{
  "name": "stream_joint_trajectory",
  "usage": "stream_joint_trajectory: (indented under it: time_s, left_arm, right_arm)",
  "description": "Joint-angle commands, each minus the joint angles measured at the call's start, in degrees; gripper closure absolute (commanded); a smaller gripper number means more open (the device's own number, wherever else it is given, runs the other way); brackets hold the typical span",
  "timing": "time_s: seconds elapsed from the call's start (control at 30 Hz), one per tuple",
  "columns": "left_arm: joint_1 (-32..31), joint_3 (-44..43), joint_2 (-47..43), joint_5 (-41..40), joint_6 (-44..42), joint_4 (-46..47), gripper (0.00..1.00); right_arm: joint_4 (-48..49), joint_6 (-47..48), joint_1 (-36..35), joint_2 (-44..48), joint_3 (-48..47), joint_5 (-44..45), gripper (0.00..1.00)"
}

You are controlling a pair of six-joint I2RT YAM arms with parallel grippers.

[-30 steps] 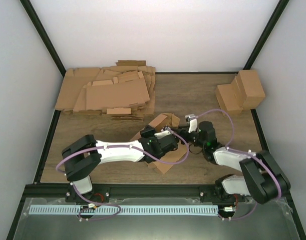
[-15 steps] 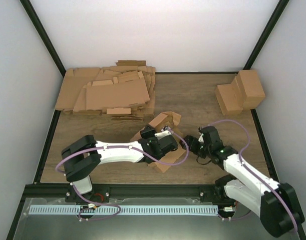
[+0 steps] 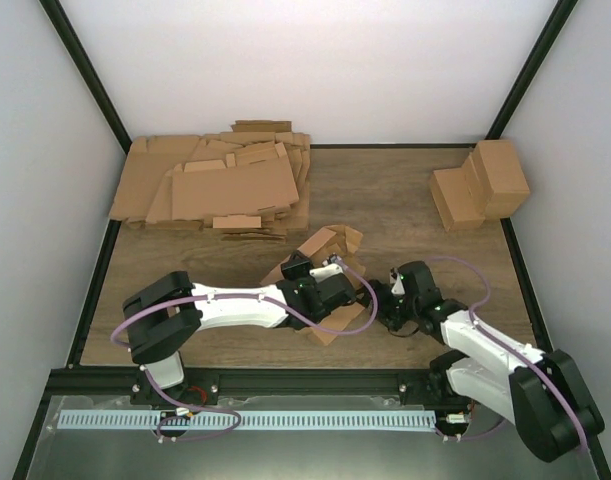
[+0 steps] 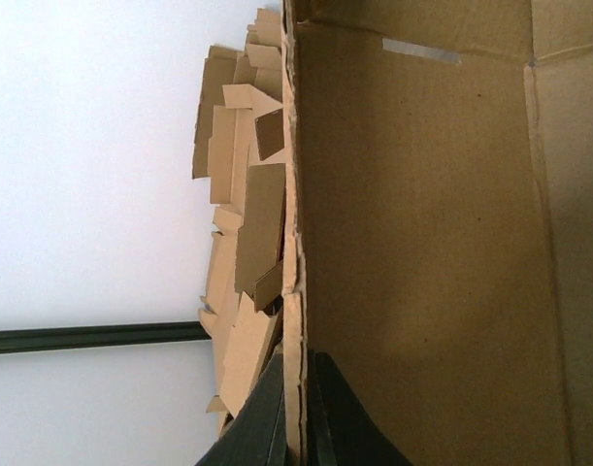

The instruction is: Fold the paper box

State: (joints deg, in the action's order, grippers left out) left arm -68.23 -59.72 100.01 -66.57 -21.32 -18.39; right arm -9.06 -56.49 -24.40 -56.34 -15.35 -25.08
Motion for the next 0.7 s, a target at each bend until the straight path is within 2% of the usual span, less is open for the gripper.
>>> stream_joint_trajectory:
  time_s: [0.0,0.2,0.4,0.67]
  left_arm:
    - [-0.3,0.9,0.7,-0.6,0.5,2.0,0.96]
    - [-0.2,0.9,2.1,-0.7,0.9,2.1,0.96]
    - [-0.2,1.6,1.3,-0.4,1.3,1.8,0.96]
    - [-0.2,2.4,0.6,-0.5,1.7,2.3,0.96]
  right_arm:
    - [4.7,-0.6,-0.8,-5.1,0.1,-3.4,0.14]
    - [12.9,1.6,-1.7,-11.8,-1.3,-4.8,0.14]
    - [14.8,7.7,-1.7,-16.1,-3.9,-5.1,0.14]
    - [5.3,18.0,0.2,-12.9,-8.0,5.3,0.11]
